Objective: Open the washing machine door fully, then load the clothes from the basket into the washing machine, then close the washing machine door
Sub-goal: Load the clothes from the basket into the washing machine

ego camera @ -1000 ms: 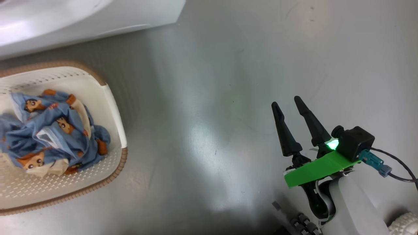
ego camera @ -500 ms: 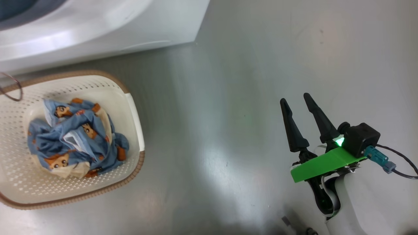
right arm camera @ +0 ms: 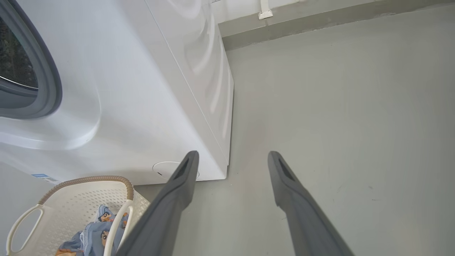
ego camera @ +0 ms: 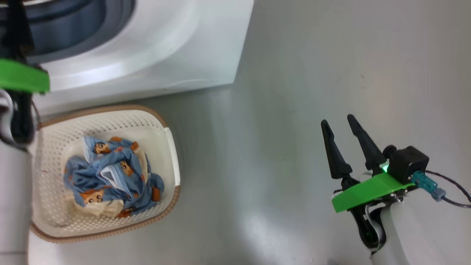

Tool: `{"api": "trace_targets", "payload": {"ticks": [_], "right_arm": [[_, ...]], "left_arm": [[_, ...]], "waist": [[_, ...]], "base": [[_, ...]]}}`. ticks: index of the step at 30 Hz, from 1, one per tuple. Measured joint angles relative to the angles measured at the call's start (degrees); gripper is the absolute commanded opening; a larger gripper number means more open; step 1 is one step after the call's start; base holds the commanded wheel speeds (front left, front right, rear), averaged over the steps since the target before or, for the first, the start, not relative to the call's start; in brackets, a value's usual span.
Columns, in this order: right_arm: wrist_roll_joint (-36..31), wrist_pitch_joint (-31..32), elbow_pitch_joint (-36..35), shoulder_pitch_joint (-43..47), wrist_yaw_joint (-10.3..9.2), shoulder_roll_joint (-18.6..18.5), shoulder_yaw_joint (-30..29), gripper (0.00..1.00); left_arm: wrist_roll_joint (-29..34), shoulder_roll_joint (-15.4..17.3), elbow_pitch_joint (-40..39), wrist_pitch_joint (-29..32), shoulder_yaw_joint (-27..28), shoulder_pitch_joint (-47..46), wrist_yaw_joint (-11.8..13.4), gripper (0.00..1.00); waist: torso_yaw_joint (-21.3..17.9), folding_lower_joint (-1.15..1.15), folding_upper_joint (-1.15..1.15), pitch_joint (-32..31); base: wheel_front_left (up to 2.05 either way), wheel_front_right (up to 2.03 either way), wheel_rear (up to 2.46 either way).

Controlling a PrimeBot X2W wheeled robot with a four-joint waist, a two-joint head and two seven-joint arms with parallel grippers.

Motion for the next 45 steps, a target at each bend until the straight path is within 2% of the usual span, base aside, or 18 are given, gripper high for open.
{"api": "trace_targets", "payload": {"ticks": [13, 25, 38, 45], "right_arm": [[-2.2, 0.0, 1.4, 2.7, 0.00, 0.0, 0.2, 1.00], [-2.7, 0.0, 1.7, 7.2, 0.00, 0.0, -0.3, 1.00], [-4.4, 0.0, 0.1, 11.1, 0.00, 0.1, -0.9, 1.00], [-5.0, 0.0, -1.0, 13.1, 0.00, 0.1, -1.4, 1.00]], "left_arm": [[5.2, -5.0, -12.7, 0.0, 7.8, 20.9, 0.0, 1.00], [12.4, -9.8, -22.1, 0.0, 10.3, 39.0, 0.0, 1.00], [15.1, -13.9, -27.2, 0.0, 16.7, 53.2, 0.6, 1.00], [16.4, -14.3, -29.3, 0.0, 17.4, 58.8, 1.1, 1.00]], "waist": [[1.4, 0.00, 0.00, -9.7], [1.8, 0.00, 0.00, -18.7], [2.0, 0.00, 0.00, -26.6], [2.0, 0.00, 0.00, -29.7]], "base": [[0.00, 0.00, 0.00], [0.00, 0.00, 0.00], [0.00, 0.00, 0.00], [0.00, 0.00, 0.00]]}}
